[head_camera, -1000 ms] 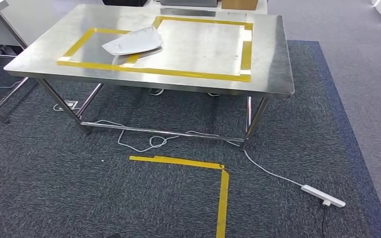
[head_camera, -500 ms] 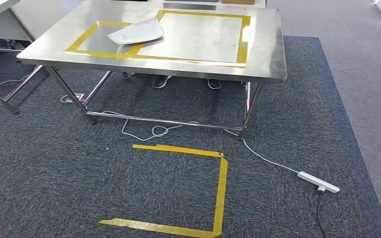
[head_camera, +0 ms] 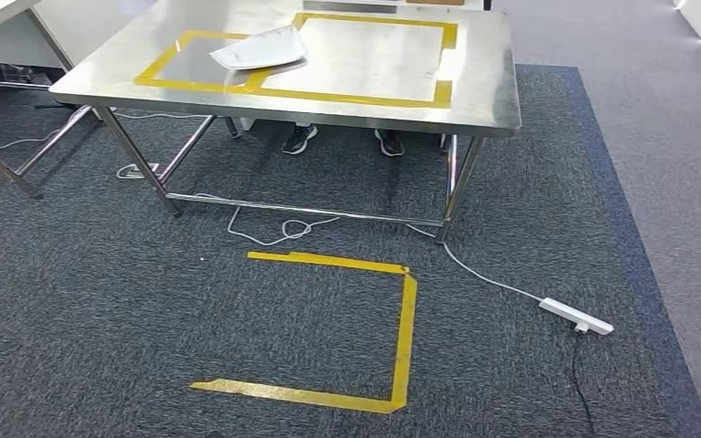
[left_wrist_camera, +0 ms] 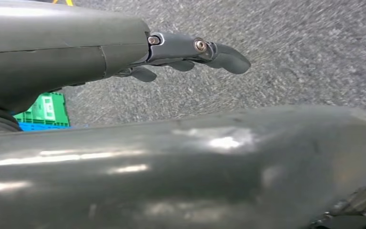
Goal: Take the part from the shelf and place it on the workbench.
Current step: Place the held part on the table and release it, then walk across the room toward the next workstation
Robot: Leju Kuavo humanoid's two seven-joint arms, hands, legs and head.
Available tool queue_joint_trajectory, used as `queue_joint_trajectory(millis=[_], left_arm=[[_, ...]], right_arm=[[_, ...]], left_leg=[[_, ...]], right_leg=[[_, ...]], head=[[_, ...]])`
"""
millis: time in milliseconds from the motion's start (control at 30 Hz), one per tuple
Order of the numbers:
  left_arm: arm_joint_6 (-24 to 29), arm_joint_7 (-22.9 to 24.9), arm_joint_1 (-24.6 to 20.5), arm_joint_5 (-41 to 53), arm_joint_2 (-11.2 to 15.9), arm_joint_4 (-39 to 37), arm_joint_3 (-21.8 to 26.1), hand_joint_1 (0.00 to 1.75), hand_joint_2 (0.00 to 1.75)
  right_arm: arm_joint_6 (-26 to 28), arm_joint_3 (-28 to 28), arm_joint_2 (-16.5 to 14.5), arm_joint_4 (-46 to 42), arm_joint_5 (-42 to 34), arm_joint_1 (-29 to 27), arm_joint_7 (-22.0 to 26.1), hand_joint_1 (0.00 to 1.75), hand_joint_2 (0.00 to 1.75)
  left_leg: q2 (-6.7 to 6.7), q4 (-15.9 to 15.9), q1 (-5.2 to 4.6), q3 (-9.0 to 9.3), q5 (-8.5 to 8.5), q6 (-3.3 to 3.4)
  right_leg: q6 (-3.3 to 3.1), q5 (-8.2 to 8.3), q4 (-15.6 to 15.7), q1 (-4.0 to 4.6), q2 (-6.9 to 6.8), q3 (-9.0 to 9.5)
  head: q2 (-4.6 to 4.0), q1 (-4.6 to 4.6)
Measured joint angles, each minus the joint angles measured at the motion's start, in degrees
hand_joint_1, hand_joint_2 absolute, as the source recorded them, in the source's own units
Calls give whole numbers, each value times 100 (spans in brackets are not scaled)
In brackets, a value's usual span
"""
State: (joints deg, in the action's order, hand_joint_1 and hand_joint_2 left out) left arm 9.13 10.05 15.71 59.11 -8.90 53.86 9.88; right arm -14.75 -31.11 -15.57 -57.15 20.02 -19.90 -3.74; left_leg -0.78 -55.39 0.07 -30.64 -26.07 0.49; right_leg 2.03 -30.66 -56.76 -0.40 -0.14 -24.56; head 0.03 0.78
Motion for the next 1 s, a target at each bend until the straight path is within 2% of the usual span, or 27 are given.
queue_joint_trajectory(millis=[33,100,133,167,233,267,300,333,500,700,1000], left_arm=[[5,0,0,2,-17,17,14,0,0],[-6,1,15,3,-43,56,54,0,0],[-32,5,37,2,-57,84,77,0,0],[-68,14,69,2,-70,120,98,0,0],[-143,33,128,1,-93,193,121,0,0],[-173,41,148,1,-102,228,129,0,0],[-197,46,165,1,-111,262,136,0,0],[-219,51,178,1,-121,293,144,0,0],[-263,84,225,-7,-166,429,155,0,0],[-290,120,256,-17,-184,535,155,0,0],[-361,202,321,-166,-186,651,147,0,0]], right_arm=[[-20,-34,-16,-7,27,22,11,0,0],[-63,-128,-58,-16,98,52,31,0,0],[-92,-195,-83,-16,155,60,37,0,0],[-126,-269,-112,-16,222,65,43,0,0],[-200,-410,-168,-16,349,84,58,0,0],[-233,-475,-193,-16,401,100,67,0,0],[-258,-537,-217,-16,444,123,75,0,0],[-279,-596,-237,-16,484,149,85,0,0],[-359,-856,-304,-16,687,249,145,0,0],[-461,-1147,-356,-13,967,334,248,0,0],[-617,-1567,-413,34,1440,509,450,0,0]], left_leg=[[1,-9,-9,-15,33,-31],[5,-35,-3,-41,69,-90],[10,-38,3,-50,41,-83],[17,-45,7,-58,15,-38],[28,-41,8,-69,33,148],[32,-42,9,-73,82,223],[32,-40,12,-78,125,260],[32,-37,16,-80,150,255],[35,-35,36,-91,204,65],[34,-33,42,-132,197,-49],[34,-42,33,-168,190,-72]], right_leg=[[-31,-91,226,7,3,118],[-114,-109,319,8,-6,98],[-127,-102,315,11,-9,83],[-139,-93,310,17,-16,73],[-139,-95,294,42,-23,64],[-159,-84,287,55,-28,62],[-172,-77,281,64,-30,58],[-182,-71,276,73,-32,55],[-202,-75,229,89,-35,13],[-208,-80,224,90,-35,-29],[-202,-76,225,77,-33,-54]], head=[[0,0],[-1,0],[-1,4],[-1,11],[-1,27],[-1,29],[0,31],[-1,32],[1,31],[0,28],[-1,27]])
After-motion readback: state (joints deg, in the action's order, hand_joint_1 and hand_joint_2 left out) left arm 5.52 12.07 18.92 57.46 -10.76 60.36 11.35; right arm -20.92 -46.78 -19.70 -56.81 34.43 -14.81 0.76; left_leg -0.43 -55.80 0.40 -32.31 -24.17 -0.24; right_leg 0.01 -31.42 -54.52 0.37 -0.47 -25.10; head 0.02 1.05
